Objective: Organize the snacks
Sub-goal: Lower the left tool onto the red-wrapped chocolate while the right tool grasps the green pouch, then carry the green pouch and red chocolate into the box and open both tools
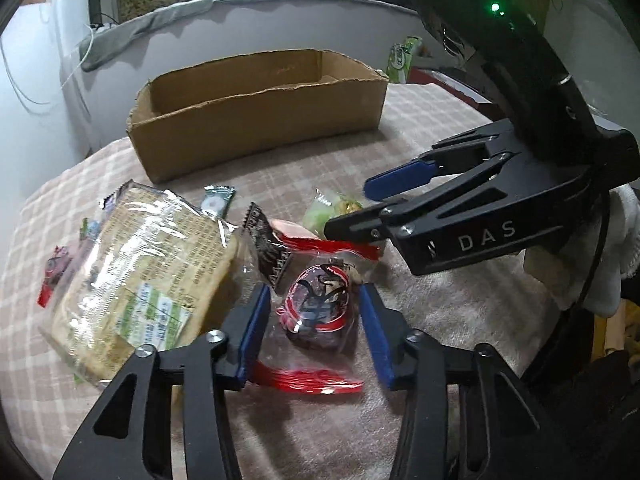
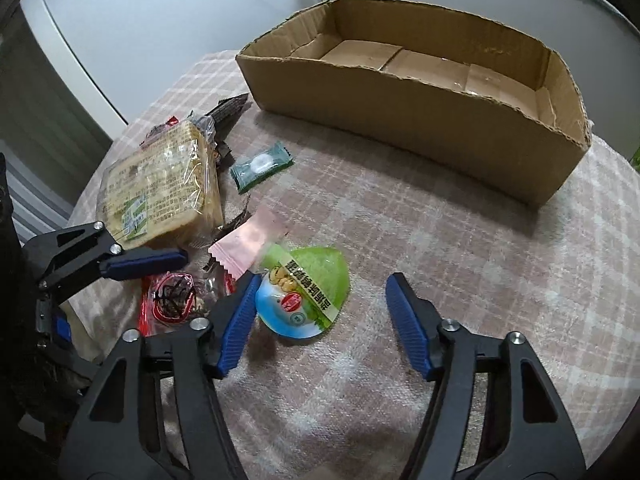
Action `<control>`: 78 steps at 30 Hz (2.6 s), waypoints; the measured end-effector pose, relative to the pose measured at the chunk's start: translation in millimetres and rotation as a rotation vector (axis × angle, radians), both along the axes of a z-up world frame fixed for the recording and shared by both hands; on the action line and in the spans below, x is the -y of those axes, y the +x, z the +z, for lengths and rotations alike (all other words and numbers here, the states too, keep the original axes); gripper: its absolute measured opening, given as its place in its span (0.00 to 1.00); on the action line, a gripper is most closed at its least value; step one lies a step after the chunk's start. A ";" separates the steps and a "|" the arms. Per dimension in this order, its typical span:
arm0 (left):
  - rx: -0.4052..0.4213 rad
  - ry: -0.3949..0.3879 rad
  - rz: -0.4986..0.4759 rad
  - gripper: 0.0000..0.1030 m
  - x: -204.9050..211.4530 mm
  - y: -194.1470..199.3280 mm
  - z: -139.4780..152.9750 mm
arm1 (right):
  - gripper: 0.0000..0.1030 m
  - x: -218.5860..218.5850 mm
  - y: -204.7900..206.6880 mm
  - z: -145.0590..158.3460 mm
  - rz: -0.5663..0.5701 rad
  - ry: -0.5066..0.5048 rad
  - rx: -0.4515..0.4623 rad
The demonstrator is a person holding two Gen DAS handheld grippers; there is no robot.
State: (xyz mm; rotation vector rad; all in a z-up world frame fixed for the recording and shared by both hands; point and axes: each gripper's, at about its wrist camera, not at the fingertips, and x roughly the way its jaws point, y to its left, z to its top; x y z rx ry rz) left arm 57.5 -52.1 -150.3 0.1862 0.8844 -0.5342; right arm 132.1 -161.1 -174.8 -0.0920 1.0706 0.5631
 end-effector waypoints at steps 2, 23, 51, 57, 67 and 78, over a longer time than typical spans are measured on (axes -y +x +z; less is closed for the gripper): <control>-0.003 -0.016 0.006 0.36 -2.0 0.7 -0.4 | 0.48 -1.3 -1.3 0.2 0.010 -0.006 0.003; 0.006 -0.109 0.039 0.32 -9.4 -12.3 13.4 | 0.27 19.9 -15.2 9.3 -0.014 0.075 -0.007; 0.236 -0.164 0.146 0.32 -47.6 65.1 127.7 | 0.27 67.9 36.2 120.3 -0.176 0.107 0.256; 0.209 -0.147 0.149 0.32 -35.7 105.3 127.1 | 0.27 66.4 73.1 124.8 -0.212 0.063 0.283; 0.076 -0.111 0.166 0.32 -11.9 170.3 90.8 | 0.27 64.0 129.9 101.0 -0.267 0.023 0.235; -0.012 -0.096 0.171 0.34 -1.0 196.7 66.8 | 0.27 61.5 166.3 60.9 -0.288 -0.022 0.131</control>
